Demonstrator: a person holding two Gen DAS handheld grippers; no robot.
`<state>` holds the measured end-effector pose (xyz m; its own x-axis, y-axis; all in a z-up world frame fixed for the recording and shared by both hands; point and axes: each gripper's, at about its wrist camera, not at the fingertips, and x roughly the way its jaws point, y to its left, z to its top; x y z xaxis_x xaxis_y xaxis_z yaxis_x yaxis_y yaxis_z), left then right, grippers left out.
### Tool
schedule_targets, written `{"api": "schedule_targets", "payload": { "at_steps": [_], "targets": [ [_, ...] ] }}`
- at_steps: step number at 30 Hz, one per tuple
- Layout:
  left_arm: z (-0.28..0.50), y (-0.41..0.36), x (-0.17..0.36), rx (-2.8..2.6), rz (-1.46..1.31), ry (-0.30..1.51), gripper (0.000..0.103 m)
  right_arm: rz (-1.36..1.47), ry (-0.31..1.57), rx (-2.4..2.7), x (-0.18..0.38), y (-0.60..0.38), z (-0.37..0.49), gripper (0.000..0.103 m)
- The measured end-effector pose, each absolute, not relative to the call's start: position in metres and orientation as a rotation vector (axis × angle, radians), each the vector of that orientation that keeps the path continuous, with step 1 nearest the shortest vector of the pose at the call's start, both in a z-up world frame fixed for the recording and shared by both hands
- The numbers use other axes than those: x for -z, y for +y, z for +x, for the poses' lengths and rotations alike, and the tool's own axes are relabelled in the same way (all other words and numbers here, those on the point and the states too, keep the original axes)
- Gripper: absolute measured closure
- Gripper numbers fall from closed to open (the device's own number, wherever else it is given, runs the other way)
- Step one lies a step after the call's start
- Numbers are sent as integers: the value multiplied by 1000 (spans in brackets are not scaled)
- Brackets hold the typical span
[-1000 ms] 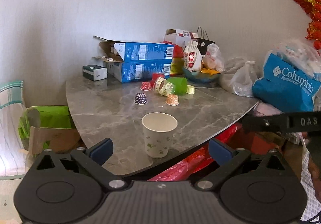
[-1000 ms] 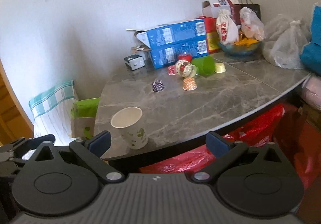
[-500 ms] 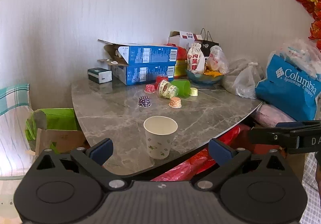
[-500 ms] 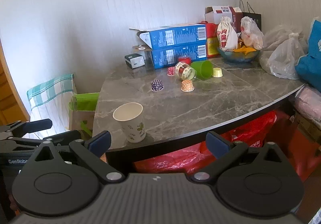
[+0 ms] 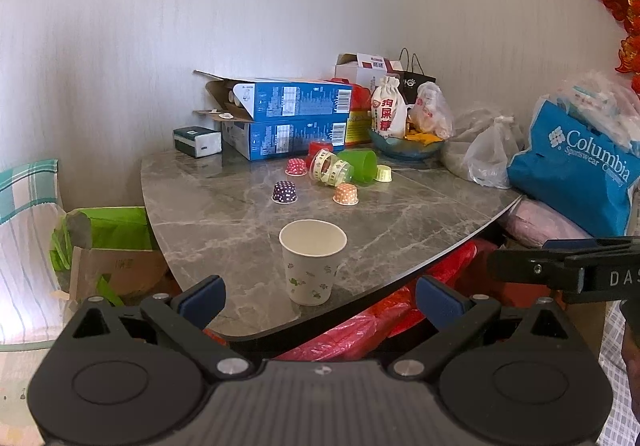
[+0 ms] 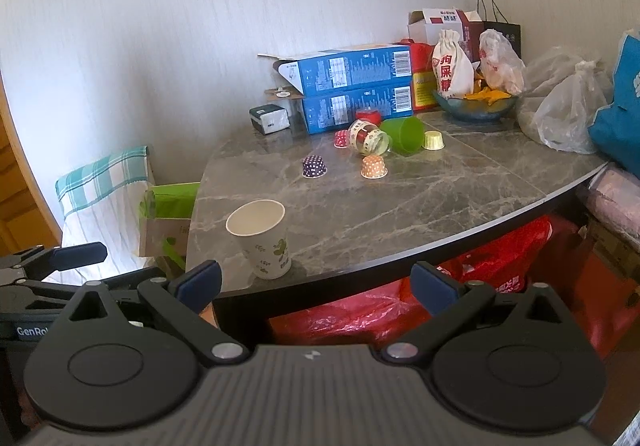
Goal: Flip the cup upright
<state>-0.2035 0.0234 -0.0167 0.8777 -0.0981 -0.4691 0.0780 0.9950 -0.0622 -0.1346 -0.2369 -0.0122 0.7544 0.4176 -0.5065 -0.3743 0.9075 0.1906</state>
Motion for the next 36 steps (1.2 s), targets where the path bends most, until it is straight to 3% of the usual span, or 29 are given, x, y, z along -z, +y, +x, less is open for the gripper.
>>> {"api": "schedule_targets", "payload": {
  "at_steps": [36],
  "targets": [
    [-208,22,17,73,-64,481,1,59,561,-436,14,-237,-137,1]
  ]
}}
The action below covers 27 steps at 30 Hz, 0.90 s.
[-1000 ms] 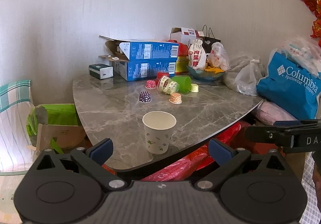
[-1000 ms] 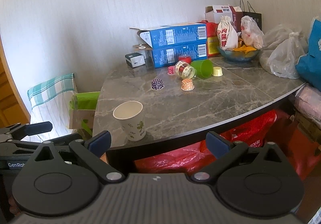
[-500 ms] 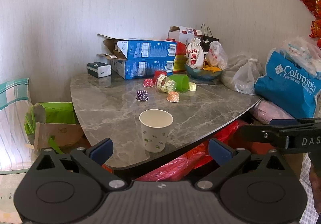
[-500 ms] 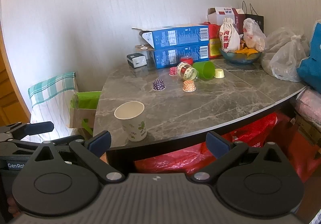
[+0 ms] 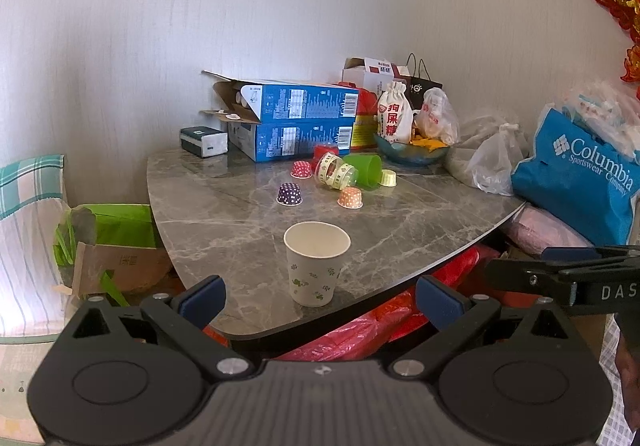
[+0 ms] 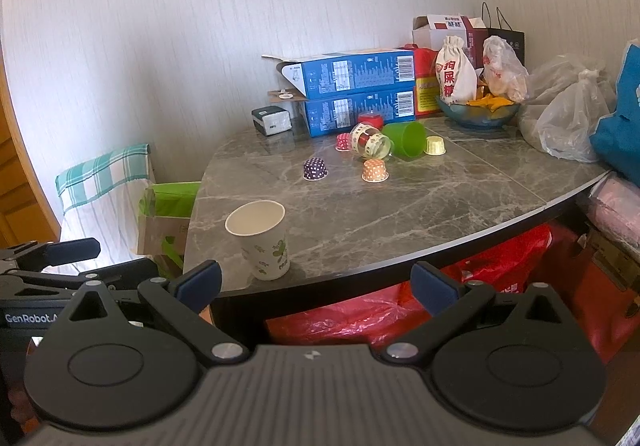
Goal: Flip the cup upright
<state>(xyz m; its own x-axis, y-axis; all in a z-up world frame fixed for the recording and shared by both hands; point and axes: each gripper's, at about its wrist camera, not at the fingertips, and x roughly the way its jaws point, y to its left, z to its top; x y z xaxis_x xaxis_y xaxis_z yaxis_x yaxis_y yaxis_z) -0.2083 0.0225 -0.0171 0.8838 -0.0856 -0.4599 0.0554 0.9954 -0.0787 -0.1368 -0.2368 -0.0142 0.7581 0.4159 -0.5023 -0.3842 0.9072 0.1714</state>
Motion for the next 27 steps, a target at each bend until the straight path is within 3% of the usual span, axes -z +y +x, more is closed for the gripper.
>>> {"api": "schedule_targets", "payload": {
  "at_steps": [27],
  "targets": [
    [-193,16,18,83,-38,477,1,66,577,-423,25,-239,-126,1]
  ]
}}
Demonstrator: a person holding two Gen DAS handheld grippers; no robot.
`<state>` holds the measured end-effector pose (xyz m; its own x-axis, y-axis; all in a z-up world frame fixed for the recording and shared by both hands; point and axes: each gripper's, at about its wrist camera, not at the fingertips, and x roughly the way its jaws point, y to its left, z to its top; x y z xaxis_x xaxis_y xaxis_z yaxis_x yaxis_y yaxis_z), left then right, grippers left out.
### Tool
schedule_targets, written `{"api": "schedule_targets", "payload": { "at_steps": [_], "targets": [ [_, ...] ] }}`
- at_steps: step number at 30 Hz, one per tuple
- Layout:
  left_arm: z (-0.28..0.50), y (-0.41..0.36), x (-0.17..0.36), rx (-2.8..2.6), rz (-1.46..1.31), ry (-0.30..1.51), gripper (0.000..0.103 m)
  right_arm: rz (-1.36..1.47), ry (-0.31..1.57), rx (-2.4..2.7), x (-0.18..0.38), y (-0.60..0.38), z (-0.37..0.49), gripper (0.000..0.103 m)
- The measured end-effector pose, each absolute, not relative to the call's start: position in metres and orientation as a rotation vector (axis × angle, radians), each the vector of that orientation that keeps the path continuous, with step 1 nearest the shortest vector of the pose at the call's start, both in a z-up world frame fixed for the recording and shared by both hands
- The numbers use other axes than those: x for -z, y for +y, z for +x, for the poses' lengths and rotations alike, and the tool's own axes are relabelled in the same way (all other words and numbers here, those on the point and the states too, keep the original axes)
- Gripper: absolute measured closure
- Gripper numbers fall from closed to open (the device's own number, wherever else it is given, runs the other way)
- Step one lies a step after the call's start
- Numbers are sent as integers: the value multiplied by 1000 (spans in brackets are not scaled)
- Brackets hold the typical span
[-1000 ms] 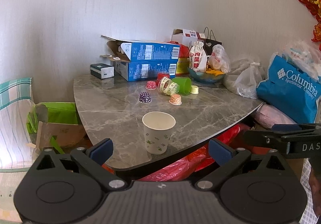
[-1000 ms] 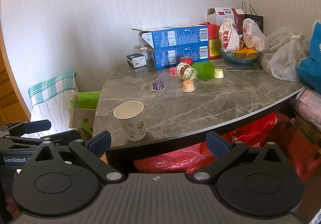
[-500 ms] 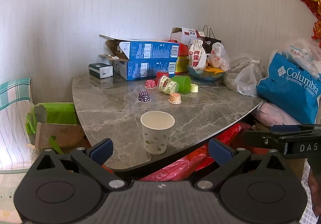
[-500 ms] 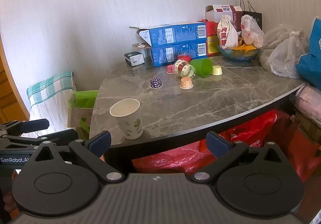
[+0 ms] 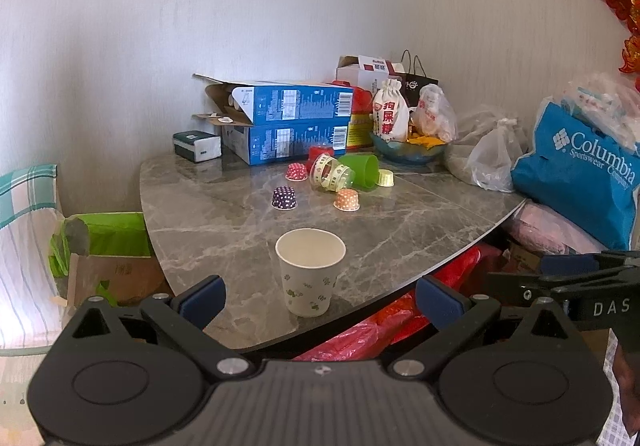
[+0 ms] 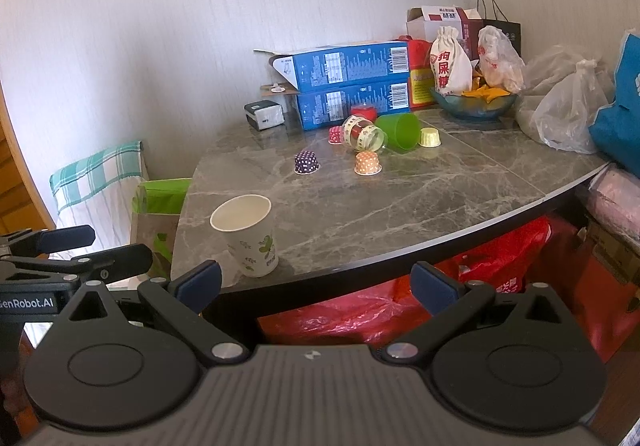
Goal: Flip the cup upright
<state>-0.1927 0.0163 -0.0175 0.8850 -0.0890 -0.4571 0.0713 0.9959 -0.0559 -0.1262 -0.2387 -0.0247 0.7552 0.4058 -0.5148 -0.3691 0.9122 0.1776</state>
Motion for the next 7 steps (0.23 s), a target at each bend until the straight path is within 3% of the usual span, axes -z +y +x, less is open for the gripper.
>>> {"api": "schedule_targets", "payload": {
  "at_steps": [7],
  "targets": [
    [-185,15,18,83,-29,475,1,69,587,-422,27,-238,-120,1]
  ]
}}
